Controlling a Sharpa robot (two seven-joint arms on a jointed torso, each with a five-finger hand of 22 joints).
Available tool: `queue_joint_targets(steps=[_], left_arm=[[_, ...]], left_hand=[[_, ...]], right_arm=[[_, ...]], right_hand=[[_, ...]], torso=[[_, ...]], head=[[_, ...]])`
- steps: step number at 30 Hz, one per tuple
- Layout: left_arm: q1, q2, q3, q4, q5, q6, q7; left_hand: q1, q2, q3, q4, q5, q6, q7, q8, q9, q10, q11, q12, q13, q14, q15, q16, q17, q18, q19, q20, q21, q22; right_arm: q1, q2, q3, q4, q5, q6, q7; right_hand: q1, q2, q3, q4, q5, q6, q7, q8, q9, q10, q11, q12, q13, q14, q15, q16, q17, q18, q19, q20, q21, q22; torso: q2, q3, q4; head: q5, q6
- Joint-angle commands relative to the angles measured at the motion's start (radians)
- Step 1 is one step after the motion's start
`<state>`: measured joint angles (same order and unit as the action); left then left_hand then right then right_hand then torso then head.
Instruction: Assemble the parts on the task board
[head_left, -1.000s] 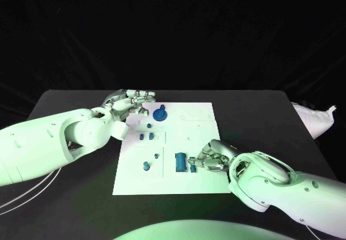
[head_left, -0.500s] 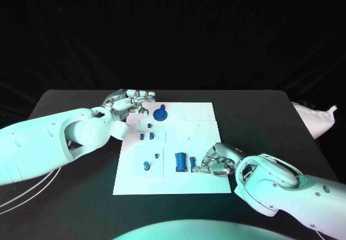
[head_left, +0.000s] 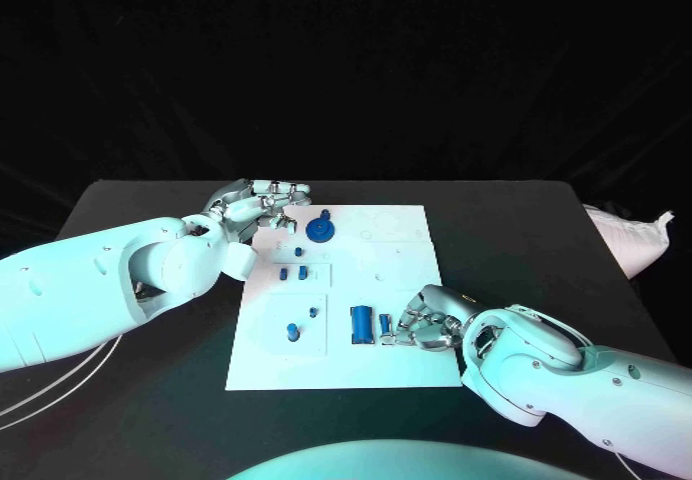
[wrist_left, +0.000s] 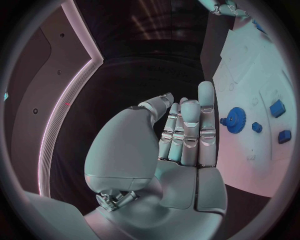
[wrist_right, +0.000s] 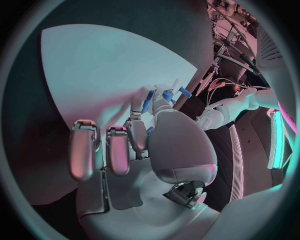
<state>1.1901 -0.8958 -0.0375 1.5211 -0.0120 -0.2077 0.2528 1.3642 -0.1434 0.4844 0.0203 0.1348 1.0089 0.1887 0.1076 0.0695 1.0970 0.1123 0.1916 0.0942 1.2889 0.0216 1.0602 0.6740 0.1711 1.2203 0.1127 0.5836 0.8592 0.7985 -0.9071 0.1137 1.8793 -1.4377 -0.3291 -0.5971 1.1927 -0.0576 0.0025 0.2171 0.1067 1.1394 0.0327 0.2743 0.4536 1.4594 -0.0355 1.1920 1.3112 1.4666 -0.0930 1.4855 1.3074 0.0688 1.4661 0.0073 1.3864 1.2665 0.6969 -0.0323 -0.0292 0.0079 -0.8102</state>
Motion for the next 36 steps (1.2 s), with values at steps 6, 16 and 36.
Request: queue_joint_targets(steps=[6, 16, 36], left_arm=[[0.000, 0.004, 0.000, -0.001, -0.004, 0.021, 0.003], [0.000, 0.004, 0.000, -0.010, 0.000, 0.018, 0.010], [-0.043, 0.074, -0.002, -0.157, 0.157, -0.060, 0.147]], left_hand=[[-0.003, 0.013, -0.007, 0.000, -0.001, -0.007, -0.001, 0.005, -0.001, -0.006, 0.000, 0.006, -0.001, -0.011, 0.000, -0.002, -0.003, 0.011, 0.003, 0.007, -0.005, -0.003], [-0.006, 0.012, -0.010, 0.002, -0.001, -0.008, -0.001, 0.006, -0.001, -0.008, 0.001, 0.008, -0.001, -0.017, 0.001, -0.010, -0.017, 0.011, 0.002, 0.007, -0.007, -0.004], [-0.005, 0.030, -0.077, 0.027, -0.014, -0.004, -0.011, 0.017, -0.003, -0.022, 0.024, -0.023, -0.032, -0.291, 0.079, -0.686, -0.417, 0.002, -0.328, 0.088, -0.388, -0.281]], right_arm=[[-0.003, 0.000, -0.003, -0.004, 0.011, 0.007, 0.012], [0.015, -0.054, 0.002, 0.010, 0.303, -0.119, 0.306], [0.146, 0.109, 0.014, -0.482, 1.128, -0.032, 0.947]], right_hand=[[-0.001, 0.014, -0.018, 0.002, 0.019, 0.000, 0.006, -0.005, -0.002, 0.006, 0.000, 0.004, 0.043, 0.080, -0.007, 0.002, 0.135, -0.007, 0.007, -0.002, 0.002, 0.001], [0.012, 0.006, -0.080, 0.014, 0.045, -0.085, 0.039, -0.056, -0.017, -0.050, 0.028, -0.115, -0.019, 0.062, 0.014, -0.050, 0.065, 0.010, -0.031, 0.015, -0.061, -0.090], [0.273, 0.115, 0.010, -0.118, -0.022, -0.205, 0.155, -0.213, -0.177, -0.422, 0.176, -1.073, -0.901, -0.416, 0.189, -1.266, -0.935, 0.109, -0.499, 0.190, -1.082, -1.044]], torso=[[-0.001, -0.0009, 0.0008], [-0.010, -0.0061, -0.0038], [-0.092, -0.0132, -0.0230]], head=[[-0.002, 0.000], [-0.003, 0.016], [0.002, 0.176]])
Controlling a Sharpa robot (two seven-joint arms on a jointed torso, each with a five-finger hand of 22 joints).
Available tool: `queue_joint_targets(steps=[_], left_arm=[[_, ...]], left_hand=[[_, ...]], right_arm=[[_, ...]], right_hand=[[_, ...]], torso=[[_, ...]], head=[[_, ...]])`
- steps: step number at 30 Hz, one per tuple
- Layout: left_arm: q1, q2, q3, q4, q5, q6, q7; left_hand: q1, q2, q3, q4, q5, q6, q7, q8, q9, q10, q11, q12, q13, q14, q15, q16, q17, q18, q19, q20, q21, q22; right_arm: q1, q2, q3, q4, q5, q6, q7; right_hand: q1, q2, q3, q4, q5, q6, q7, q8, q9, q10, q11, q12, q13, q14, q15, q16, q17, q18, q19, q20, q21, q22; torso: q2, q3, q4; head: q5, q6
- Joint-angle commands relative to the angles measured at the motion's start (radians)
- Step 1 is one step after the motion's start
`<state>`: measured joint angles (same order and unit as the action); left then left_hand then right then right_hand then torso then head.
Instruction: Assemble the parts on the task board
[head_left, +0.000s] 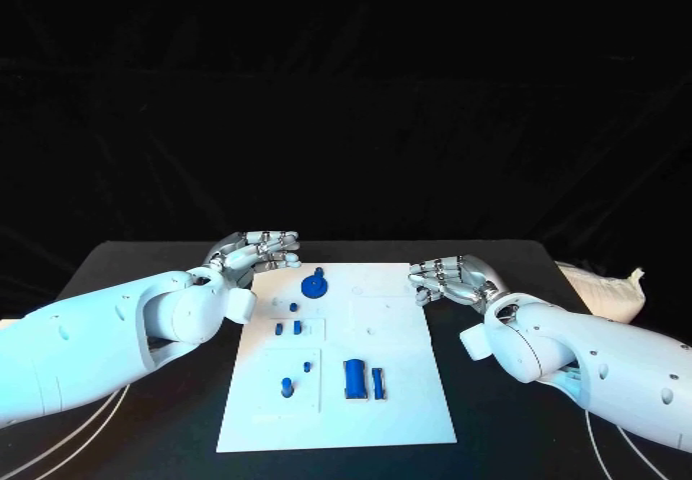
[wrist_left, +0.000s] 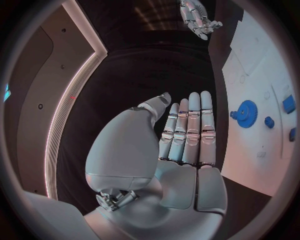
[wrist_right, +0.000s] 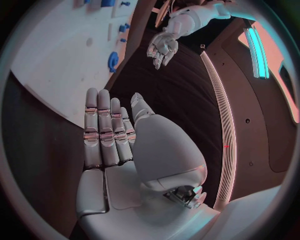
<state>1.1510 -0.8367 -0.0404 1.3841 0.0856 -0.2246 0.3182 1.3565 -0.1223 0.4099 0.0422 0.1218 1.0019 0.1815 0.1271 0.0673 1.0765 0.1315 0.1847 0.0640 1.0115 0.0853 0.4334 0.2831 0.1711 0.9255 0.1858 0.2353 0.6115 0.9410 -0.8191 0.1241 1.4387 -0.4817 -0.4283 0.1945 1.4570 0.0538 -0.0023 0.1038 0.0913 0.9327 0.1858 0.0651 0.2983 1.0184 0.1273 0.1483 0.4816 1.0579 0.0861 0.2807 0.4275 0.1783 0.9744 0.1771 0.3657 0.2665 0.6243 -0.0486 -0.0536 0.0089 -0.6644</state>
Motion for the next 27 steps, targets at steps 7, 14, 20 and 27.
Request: queue_joint_targets(steps=[7, 14, 20, 27], left_arm=[[-0.019, 0.059, 0.001, -0.060, 0.075, -0.093, 0.126], [-0.025, 0.063, 0.001, -0.059, 0.048, -0.071, 0.080], [-0.037, 0.062, 0.008, -0.020, 0.027, -0.146, 0.099], [-0.068, 0.059, 0.023, 0.078, -0.027, -0.336, 0.148]], left_hand=[[0.016, 0.014, -0.014, 0.003, 0.000, -0.001, -0.012, -0.045, -0.002, -0.003, 0.026, -0.094, -0.001, -0.026, 0.052, -0.233, -0.125, 0.014, -0.097, 0.068, -0.153, -0.169], [-0.443, 0.122, -0.147, -0.042, -0.039, -0.336, -0.067, -0.127, -0.067, -0.363, -0.026, -0.185, -0.064, -0.353, 0.006, -0.308, -0.183, -0.051, -0.373, -0.017, -0.235, -0.326], [-0.650, 0.122, -0.206, -0.042, -0.122, -0.486, -0.092, -0.127, -0.067, -0.523, -0.050, -0.185, -0.064, -0.501, -0.014, -0.337, -0.206, -0.066, -0.498, -0.055, -0.235, -0.390], [-0.826, 0.122, -0.257, -0.042, -0.122, -0.615, -0.181, -0.127, -0.067, -0.662, -0.131, -0.185, -0.064, -0.629, -0.085, -0.361, -0.283, -0.084, -0.604, -0.088, -0.235, -0.446]], right_arm=[[0.013, 0.089, 0.018, -0.156, 0.211, 0.111, 0.202], [0.015, 0.096, 0.016, -0.163, 0.171, 0.057, 0.149], [0.033, 0.086, -0.011, -0.107, 0.230, -0.018, 0.183], [0.075, 0.060, -0.074, 0.026, 0.371, -0.199, 0.263]], right_hand=[[-0.014, 0.003, 0.065, -0.052, -0.004, 0.030, -0.002, -0.003, -0.115, 0.087, 0.008, -0.083, -0.313, 0.072, 0.019, -0.195, -0.230, 0.008, 0.085, 0.034, -0.205, -0.164], [-0.503, -0.054, 0.002, -0.104, -0.091, -0.285, -0.064, -0.065, -0.191, -0.271, -0.040, -0.148, -0.400, -0.269, -0.086, -0.281, -0.315, -0.054, -0.235, -0.046, -0.264, -0.267], [-0.707, -0.054, 0.002, -0.104, -0.091, -0.424, -0.090, -0.065, -0.214, -0.431, -0.127, -0.148, -0.482, -0.437, -0.086, -0.281, -0.340, -0.071, -0.393, -0.074, -0.286, -0.267], [-0.901, -0.054, 0.002, -0.104, -0.091, -0.556, -0.115, -0.065, -0.298, -0.583, -0.127, -0.148, -0.482, -0.598, -0.086, -0.281, -0.428, -0.092, -0.544, -0.101, -0.366, -0.267]], torso=[[-0.025, 0.0122, 0.0009], [-0.025, 0.0126, 0.0038], [-0.061, 0.0359, 0.0360], [-0.080, 0.0486, 0.0536]], head=[[0.004, 0.066], [0.004, 0.065], [-0.004, 0.065], [-0.009, 0.064]])
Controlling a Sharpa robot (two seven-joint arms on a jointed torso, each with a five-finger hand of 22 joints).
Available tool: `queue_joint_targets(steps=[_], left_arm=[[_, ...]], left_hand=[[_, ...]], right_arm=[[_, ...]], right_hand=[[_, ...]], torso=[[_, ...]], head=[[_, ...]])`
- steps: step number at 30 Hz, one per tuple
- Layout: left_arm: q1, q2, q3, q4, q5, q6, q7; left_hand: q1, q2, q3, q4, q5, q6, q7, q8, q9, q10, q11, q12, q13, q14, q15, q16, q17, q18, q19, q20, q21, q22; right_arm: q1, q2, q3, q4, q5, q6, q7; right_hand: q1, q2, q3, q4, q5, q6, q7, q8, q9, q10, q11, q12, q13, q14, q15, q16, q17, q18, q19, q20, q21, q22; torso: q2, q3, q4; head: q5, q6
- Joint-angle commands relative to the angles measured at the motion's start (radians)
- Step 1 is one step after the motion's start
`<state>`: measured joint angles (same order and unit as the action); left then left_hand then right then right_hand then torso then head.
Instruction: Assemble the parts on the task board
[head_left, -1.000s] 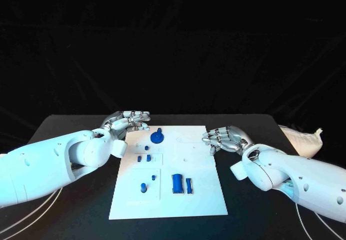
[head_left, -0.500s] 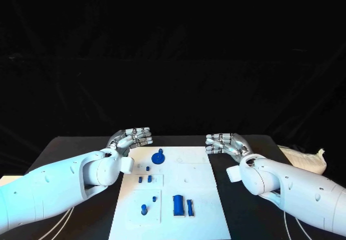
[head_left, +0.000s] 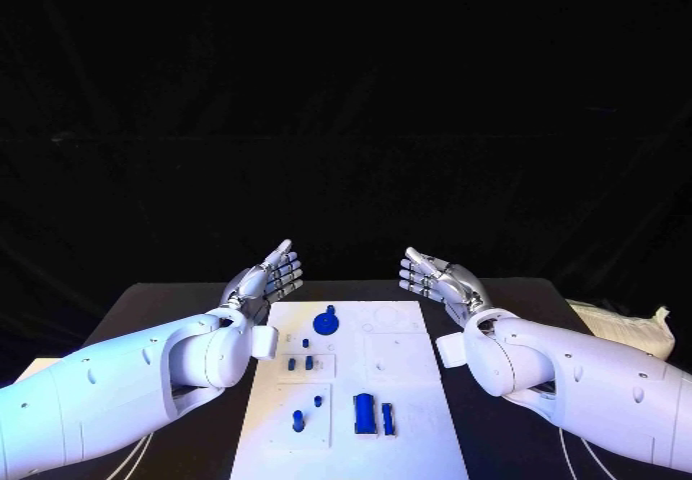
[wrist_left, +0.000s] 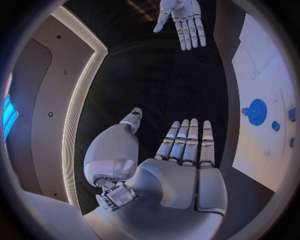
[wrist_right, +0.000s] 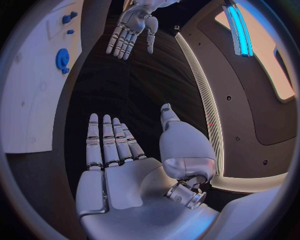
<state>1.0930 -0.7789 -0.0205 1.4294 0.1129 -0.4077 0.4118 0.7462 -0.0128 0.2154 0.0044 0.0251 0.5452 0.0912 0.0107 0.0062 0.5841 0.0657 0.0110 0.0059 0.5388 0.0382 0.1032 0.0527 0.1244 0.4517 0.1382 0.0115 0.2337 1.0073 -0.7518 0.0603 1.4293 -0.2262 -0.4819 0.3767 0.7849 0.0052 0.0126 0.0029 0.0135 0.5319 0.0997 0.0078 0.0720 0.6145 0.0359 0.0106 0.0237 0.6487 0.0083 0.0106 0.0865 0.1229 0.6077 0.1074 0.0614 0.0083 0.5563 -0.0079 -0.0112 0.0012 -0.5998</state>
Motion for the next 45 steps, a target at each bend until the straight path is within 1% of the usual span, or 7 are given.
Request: queue_joint_targets(steps=[1, 2, 6, 7, 8, 20, 45], left_arm=[[-0.014, 0.001, 0.006, 0.046, -0.062, -0.180, 0.061], [-0.020, 0.001, 0.009, 0.066, -0.072, -0.218, 0.071], [-0.033, 0.000, 0.015, 0.107, -0.095, -0.298, 0.092], [-0.035, -0.001, 0.017, 0.115, -0.099, -0.314, 0.096], [-0.037, -0.001, 0.018, 0.122, -0.103, -0.326, 0.099], [-0.043, -0.001, 0.020, 0.141, -0.113, -0.362, 0.108], [-0.043, -0.001, 0.020, 0.141, -0.113, -0.362, 0.108]], left_hand=[[-0.237, 0.013, -0.068, -0.004, -0.025, -0.173, -0.091, -0.011, -0.006, -0.185, -0.066, -0.011, -0.006, -0.171, -0.038, -0.103, -0.053, -0.040, -0.143, -0.044, -0.012, -0.074], [-0.264, 0.013, -0.076, -0.004, -0.025, -0.193, -0.091, -0.011, -0.006, -0.207, -0.066, -0.011, -0.006, -0.190, -0.038, -0.103, -0.053, -0.048, -0.160, -0.049, -0.012, -0.083], [-0.336, 0.013, -0.097, -0.004, -0.025, -0.246, -0.091, -0.011, -0.006, -0.263, -0.066, -0.011, -0.006, -0.243, -0.038, -0.103, -0.053, -0.048, -0.204, -0.062, -0.012, -0.105], [-0.354, 0.013, -0.103, -0.004, -0.025, -0.259, -0.091, -0.011, -0.006, -0.277, -0.066, -0.011, -0.006, -0.256, -0.038, -0.103, -0.053, -0.124, -0.215, -0.066, -0.012, -0.111], [-0.370, 0.013, -0.107, -0.004, -0.025, -0.271, -0.091, -0.011, -0.006, -0.289, -0.066, -0.011, -0.006, -0.267, -0.038, -0.103, -0.053, -0.124, -0.224, -0.138, -0.012, -0.116], [-0.521, 0.013, -0.215, -0.004, -0.025, -0.381, -0.091, -0.011, -0.006, -0.408, -0.066, -0.011, -0.006, -0.377, -0.038, -0.103, -0.053, -0.124, -0.315, -0.138, -0.012, -0.163], [-0.746, 0.013, -0.215, -0.004, -0.025, -0.545, -0.091, -0.011, -0.006, -0.584, -0.066, -0.011, -0.006, -0.539, -0.038, -0.103, -0.053, -0.124, -0.452, -0.138, -0.012, -0.234]], right_arm=[[0.014, -0.011, -0.018, 0.052, 0.133, -0.168, 0.090], [0.022, -0.015, -0.029, 0.075, 0.156, -0.199, 0.104], [0.036, -0.024, -0.050, 0.119, 0.203, -0.258, 0.130], [0.038, -0.025, -0.053, 0.126, 0.211, -0.269, 0.135], [0.040, -0.027, -0.056, 0.132, 0.217, -0.276, 0.138], [0.043, -0.028, -0.060, 0.141, 0.226, -0.288, 0.143], [0.043, -0.028, -0.060, 0.141, 0.226, -0.288, 0.143]], right_hand=[[-0.250, -0.005, -0.013, -0.003, -0.013, -0.170, -0.100, -0.008, -0.072, -0.196, -0.036, -0.011, -0.024, -0.207, -0.008, -0.011, -0.087, -0.037, -0.194, -0.034, -0.061, -0.008], [-0.279, -0.005, -0.013, -0.003, -0.013, -0.189, -0.100, -0.008, -0.072, -0.219, -0.036, -0.011, -0.024, -0.230, -0.008, -0.011, -0.087, -0.043, -0.216, -0.107, -0.061, -0.008], [-0.354, -0.005, -0.013, -0.003, -0.013, -0.240, -0.100, -0.008, -0.072, -0.278, -0.036, -0.011, -0.024, -0.293, -0.008, -0.011, -0.087, -0.048, -0.274, -0.107, -0.061, -0.008], [-0.373, -0.005, -0.013, -0.003, -0.013, -0.252, -0.100, -0.008, -0.072, -0.293, -0.036, -0.011, -0.024, -0.308, -0.008, -0.011, -0.087, -0.048, -0.289, -0.107, -0.061, -0.008], [-0.389, -0.005, -0.013, -0.003, -0.013, -0.263, -0.100, -0.008, -0.072, -0.305, -0.036, -0.011, -0.024, -0.322, -0.008, -0.011, -0.087, -0.123, -0.301, -0.107, -0.061, -0.008], [-0.548, -0.005, -0.013, -0.003, -0.013, -0.371, -0.100, -0.008, -0.072, -0.430, -0.036, -0.011, -0.024, -0.453, -0.008, -0.011, -0.087, -0.123, -0.424, -0.107, -0.061, -0.008], [-0.785, -0.005, -0.013, -0.003, -0.013, -0.532, -0.100, -0.008, -0.072, -0.614, -0.036, -0.011, -0.024, -0.649, -0.008, -0.011, -0.087, -0.123, -0.608, -0.107, -0.061, -0.008]], torso=[[-0.012, 0.0079, 0.0112], [-0.012, 0.0079, 0.0112], [-0.012, 0.0079, 0.0112], [-0.012, 0.0079, 0.0112], [-0.012, 0.0079, 0.0112], [-0.012, 0.0079, 0.0112], [-0.012, 0.0079, 0.0112]], head=[[-0.001, 0.000], [-0.001, 0.000], [-0.001, 0.000], [-0.001, 0.000], [-0.001, 0.000], [-0.001, 0.000], [-0.001, 0.000]])
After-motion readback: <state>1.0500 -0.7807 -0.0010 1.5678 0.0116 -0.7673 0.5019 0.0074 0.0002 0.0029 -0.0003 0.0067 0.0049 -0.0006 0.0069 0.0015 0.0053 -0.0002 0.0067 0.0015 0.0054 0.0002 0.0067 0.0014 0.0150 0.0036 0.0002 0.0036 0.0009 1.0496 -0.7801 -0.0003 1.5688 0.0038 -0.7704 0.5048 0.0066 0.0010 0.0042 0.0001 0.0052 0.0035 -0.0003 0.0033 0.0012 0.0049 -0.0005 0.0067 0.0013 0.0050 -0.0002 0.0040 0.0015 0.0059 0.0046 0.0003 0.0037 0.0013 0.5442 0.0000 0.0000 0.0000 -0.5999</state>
